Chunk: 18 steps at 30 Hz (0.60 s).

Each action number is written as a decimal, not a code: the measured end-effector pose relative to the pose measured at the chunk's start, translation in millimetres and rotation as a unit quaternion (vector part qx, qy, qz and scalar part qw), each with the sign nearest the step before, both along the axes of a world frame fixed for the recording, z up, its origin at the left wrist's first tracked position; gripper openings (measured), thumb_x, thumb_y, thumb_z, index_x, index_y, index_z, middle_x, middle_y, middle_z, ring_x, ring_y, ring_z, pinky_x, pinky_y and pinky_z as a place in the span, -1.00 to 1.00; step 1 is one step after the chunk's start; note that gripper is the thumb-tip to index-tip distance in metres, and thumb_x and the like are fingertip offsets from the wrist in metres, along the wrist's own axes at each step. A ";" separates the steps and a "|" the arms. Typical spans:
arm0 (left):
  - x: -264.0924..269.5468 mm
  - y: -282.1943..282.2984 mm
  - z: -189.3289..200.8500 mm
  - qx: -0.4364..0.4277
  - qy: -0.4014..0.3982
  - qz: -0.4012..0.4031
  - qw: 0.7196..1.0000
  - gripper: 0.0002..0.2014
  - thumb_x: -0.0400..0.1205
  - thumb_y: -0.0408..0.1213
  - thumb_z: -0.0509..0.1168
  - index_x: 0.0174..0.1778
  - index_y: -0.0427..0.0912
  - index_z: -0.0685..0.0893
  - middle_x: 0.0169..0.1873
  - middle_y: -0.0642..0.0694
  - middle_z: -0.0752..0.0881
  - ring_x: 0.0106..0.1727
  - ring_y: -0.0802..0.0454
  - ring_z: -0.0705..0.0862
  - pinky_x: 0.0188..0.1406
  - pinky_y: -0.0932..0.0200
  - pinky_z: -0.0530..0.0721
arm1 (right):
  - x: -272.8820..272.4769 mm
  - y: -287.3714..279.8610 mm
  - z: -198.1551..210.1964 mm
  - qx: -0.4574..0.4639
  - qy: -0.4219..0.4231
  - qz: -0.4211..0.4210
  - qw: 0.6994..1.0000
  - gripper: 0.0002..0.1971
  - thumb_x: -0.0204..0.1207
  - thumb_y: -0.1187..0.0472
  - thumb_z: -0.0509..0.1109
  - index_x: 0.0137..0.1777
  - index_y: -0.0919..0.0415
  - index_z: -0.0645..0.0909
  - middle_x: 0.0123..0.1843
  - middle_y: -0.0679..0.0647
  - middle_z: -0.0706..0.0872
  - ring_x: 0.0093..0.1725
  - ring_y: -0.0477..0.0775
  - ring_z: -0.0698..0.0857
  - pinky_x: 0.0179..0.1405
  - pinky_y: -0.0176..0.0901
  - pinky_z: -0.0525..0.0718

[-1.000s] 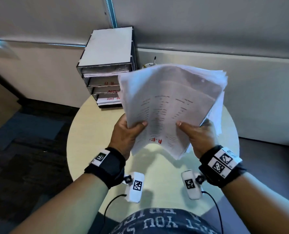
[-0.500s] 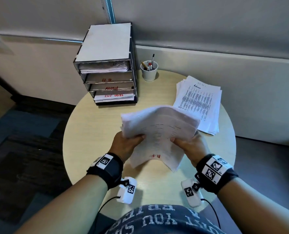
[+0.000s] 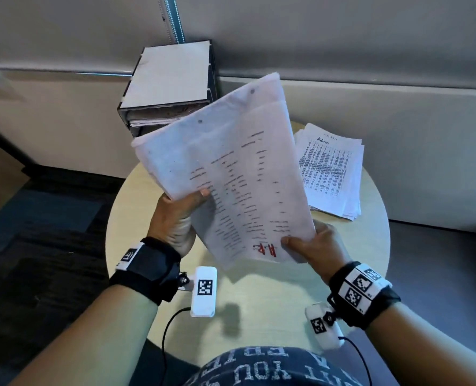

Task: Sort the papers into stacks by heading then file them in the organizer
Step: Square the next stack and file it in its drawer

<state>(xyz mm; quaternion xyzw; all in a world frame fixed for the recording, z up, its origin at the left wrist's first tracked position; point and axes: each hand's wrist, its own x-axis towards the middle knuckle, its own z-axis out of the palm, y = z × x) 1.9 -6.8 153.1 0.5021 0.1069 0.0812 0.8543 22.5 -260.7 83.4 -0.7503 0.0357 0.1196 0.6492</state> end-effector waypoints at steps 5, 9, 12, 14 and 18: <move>-5.6 20.2 -20.1 -0.108 0.085 0.019 0.990 -0.53 0.64 -0.38 0.31 0.49 -0.41 0.54 0.44 -0.45 0.55 0.38 -0.39 0.62 0.43 -0.32 0.55 | -4.6 -19.8 -2.1 0.156 0.054 -0.023 0.986 -0.63 0.08 0.33 0.75 -0.10 0.29 0.74 -0.16 0.28 0.84 -0.25 0.24 0.76 -0.34 -0.09 0.78; -10.1 14.8 -33.7 -0.141 0.135 0.003 0.981 -0.41 0.66 -0.22 0.31 0.61 -0.32 0.41 0.55 -0.46 0.43 0.56 -0.45 0.42 0.56 -0.49 0.31 | -10.4 -5.1 -3.2 0.313 0.099 -0.028 0.944 -0.38 -0.03 0.32 0.73 0.11 0.31 0.70 -0.02 0.29 0.84 -0.12 0.29 0.83 -0.21 0.13 0.82; -14.7 10.5 -41.3 -0.154 0.174 0.015 0.973 -0.49 0.69 -0.24 0.28 0.57 -0.29 0.48 0.47 -0.42 0.56 0.48 -0.40 0.53 0.52 -0.46 0.39 | -9.2 6.7 4.6 0.318 0.107 -0.041 0.941 -0.40 0.10 0.32 0.69 0.20 0.31 0.66 0.04 0.30 0.83 -0.05 0.33 0.83 -0.13 0.22 0.81; -15.0 16.2 -41.6 -0.128 0.229 0.040 0.964 -0.57 0.66 -0.35 0.33 0.46 -0.35 0.59 0.33 -0.40 0.68 0.34 -0.39 0.65 0.37 -0.37 0.59 | -5.1 8.7 0.1 0.279 0.118 -0.047 0.952 -0.64 0.37 0.43 0.47 0.18 0.28 0.67 0.01 0.29 0.84 -0.09 0.32 0.84 -0.22 0.20 0.82; -28.7 36.4 -71.9 -0.004 0.412 0.076 0.908 -0.77 0.51 -0.57 0.38 0.08 -0.50 0.67 -0.12 -0.41 0.79 -0.23 -0.33 0.78 -0.16 -0.11 0.74 | -7.2 17.7 -23.8 0.089 0.208 -0.008 0.974 -0.73 0.40 0.53 0.48 0.10 0.37 0.71 -0.13 0.40 0.83 -0.19 0.42 0.82 -0.09 0.57 0.72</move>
